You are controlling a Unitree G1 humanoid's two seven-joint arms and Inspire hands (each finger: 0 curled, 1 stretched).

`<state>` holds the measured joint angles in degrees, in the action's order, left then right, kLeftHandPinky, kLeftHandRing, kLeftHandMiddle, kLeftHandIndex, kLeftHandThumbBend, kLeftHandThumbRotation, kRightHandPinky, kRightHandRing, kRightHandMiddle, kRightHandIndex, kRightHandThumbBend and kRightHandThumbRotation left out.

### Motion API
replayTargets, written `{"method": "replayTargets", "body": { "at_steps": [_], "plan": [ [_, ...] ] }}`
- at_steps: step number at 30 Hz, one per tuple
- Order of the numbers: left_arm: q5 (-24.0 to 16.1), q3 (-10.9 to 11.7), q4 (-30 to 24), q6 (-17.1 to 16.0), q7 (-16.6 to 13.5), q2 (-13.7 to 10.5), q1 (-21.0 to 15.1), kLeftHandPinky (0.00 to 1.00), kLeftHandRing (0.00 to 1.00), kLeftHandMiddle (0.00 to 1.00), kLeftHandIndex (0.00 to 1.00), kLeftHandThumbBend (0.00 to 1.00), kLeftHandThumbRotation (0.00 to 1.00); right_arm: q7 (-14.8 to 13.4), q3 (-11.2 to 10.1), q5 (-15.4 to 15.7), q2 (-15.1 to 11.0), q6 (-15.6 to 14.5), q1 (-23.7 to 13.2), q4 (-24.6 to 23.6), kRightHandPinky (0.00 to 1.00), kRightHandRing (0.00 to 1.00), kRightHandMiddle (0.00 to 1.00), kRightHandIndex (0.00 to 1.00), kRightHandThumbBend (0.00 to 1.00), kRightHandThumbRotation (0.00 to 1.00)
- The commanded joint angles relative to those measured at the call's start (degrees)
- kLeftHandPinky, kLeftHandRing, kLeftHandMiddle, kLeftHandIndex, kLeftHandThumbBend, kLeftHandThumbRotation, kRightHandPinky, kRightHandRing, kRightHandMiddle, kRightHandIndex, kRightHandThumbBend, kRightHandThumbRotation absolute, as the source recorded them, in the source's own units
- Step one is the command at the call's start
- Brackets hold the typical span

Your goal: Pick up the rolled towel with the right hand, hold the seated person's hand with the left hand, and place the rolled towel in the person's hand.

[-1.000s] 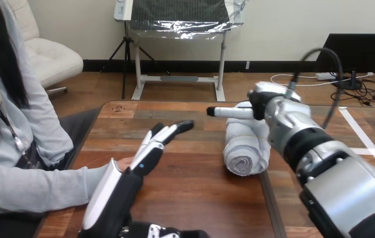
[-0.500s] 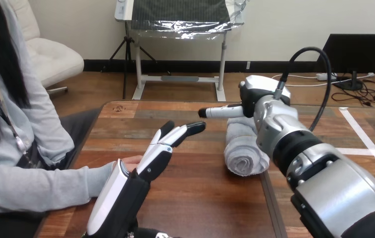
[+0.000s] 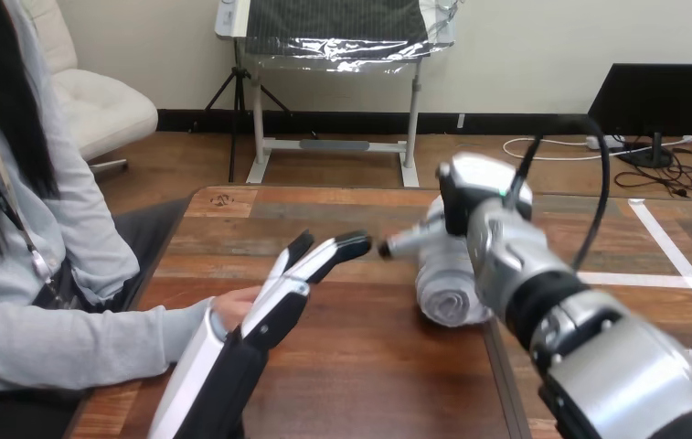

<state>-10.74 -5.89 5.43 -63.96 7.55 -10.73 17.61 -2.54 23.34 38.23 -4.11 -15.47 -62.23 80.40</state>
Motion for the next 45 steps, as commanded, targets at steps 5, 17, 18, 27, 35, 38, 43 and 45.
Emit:
{"method": "replayTargets", "body": {
  "at_steps": [5,17,18,27,35,38,43,45],
  "plan": [
    [1.3,0.6,-4.4,0.2,-1.0,0.1,0.4,1.00,0.91,0.91,0.87,1.00,0.58,-1.1,-0.4,-0.4,-1.6,2.1,2.5,-0.2,0.38,0.58,0.78,0.94,0.96,0.25],
    [3.5,0.0,-5.0,0.3,-0.3,-0.9,1.1,1.00,0.94,0.93,0.88,1.00,0.59,-0.5,2.0,1.6,-2.4,3.7,3.8,-0.2,0.35,0.52,0.65,0.77,0.95,0.12],
    [3.5,0.1,-5.0,0.3,-0.4,-0.7,1.1,1.00,0.94,0.93,0.88,1.00,0.59,-0.3,1.9,1.4,-2.4,3.7,3.9,-0.2,0.35,0.52,0.65,0.76,0.95,0.12],
    [3.2,0.3,-5.1,0.1,-0.4,-0.6,0.9,1.00,0.94,0.93,0.87,1.00,0.59,0.8,1.8,1.1,-2.7,3.8,4.5,-0.1,0.28,0.42,0.55,0.70,0.93,0.12],
    [2.8,0.6,-4.9,-0.1,-0.7,-0.3,0.7,1.00,0.94,0.91,0.87,1.00,0.60,0.1,2.9,2.0,-2.9,4.7,5.3,-0.2,0.29,0.41,0.51,0.58,0.94,0.08],
    [3.0,0.5,-5.1,0.2,-0.7,-0.2,0.7,1.00,0.94,0.91,0.87,1.00,0.60,-0.3,2.1,1.2,-3.0,5.4,5.7,-0.3,0.29,0.42,0.52,0.58,0.92,0.05],
    [3.0,0.6,-4.9,0.0,-0.7,-0.2,0.4,1.00,0.93,0.91,0.86,1.00,0.62,-1.8,1.5,0.4,-3.3,7.3,6.7,-0.5,0.26,0.37,0.47,0.65,0.80,0.01],
    [2.9,0.7,-4.7,-0.2,-0.7,-0.3,0.1,1.00,0.93,0.90,0.85,1.00,0.62,-2.4,1.4,0.4,-3.4,8.0,7.0,-0.6,0.25,0.36,0.46,0.68,0.77,0.01]
  ]
}}
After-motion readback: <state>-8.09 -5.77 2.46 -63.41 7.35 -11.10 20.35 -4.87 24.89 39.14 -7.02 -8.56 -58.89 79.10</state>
